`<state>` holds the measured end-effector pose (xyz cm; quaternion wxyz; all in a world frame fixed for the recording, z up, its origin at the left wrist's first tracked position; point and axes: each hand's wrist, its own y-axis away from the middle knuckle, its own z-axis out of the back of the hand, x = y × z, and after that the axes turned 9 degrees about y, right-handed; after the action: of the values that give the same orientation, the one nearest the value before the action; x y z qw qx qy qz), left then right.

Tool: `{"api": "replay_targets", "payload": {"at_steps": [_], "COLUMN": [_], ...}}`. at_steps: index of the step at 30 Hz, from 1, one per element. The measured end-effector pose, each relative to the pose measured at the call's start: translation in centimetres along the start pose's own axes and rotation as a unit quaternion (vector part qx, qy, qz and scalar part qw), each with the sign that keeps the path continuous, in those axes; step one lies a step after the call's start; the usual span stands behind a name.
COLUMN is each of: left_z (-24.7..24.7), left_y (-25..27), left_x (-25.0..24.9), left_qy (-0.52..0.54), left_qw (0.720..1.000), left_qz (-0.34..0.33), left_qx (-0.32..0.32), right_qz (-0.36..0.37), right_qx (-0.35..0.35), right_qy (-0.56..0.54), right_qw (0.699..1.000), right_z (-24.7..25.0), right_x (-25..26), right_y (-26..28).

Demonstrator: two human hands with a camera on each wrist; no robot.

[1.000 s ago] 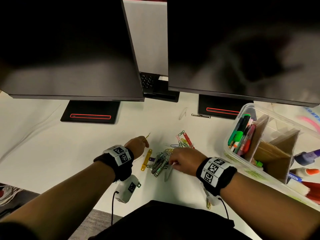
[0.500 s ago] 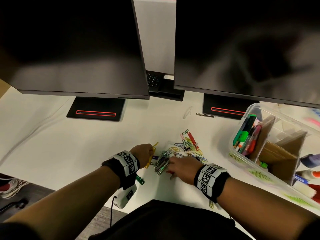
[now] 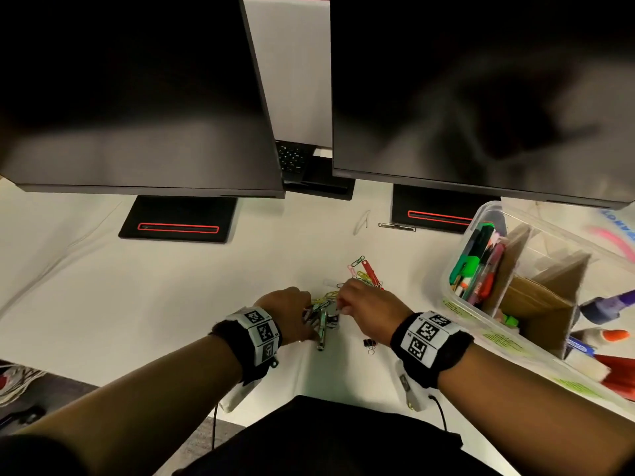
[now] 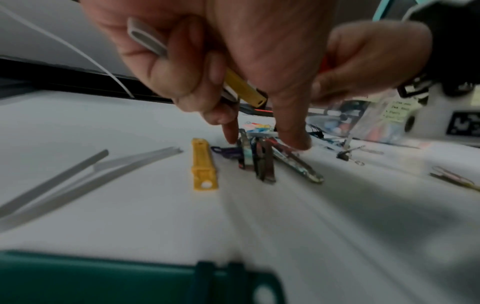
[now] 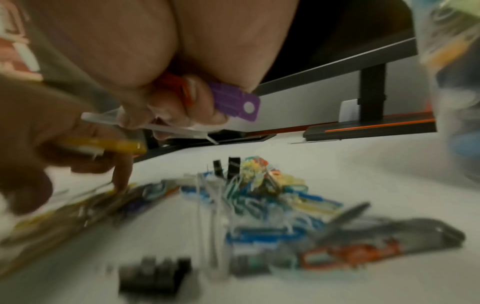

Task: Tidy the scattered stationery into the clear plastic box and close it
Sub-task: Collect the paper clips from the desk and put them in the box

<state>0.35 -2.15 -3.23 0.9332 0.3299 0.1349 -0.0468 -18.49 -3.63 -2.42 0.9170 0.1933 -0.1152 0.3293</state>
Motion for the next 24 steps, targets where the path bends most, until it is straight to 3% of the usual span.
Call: {"api": "replay_targets", "payload": {"at_steps": [6, 14, 19, 24], "left_z": [-0.2, -0.1, 0.0, 0.7], "left_y": [-1.0, -1.3, -1.2, -1.1], "left_x": [-0.1, -0.6, -0.8, -0.7], "left_qy": [-0.01, 0.01, 0.037, 0.015], "left_qw": [1.0, 1.0, 0.999, 1.0], "left_qz": [0.002, -0.017, -0.003, -0.002], "left_qx": [0.008, -0.003, -0.003, -0.011], "right_qz": [-0.053, -0.106, -0.123, -0.113], "right_qx": [-0.08, -0.013, -0.047, -0.064], "right_qy": [-0.048, -0.064, -0.103, -0.053], "right_qw": [0.994, 0.992, 0.986, 0.99], "right_z": [1.5, 2.2, 1.8, 1.8], "right_x": [-0.4, -0.5, -0.8, -0.5], "right_y": [0.7, 2.3, 2.7, 2.5]}}
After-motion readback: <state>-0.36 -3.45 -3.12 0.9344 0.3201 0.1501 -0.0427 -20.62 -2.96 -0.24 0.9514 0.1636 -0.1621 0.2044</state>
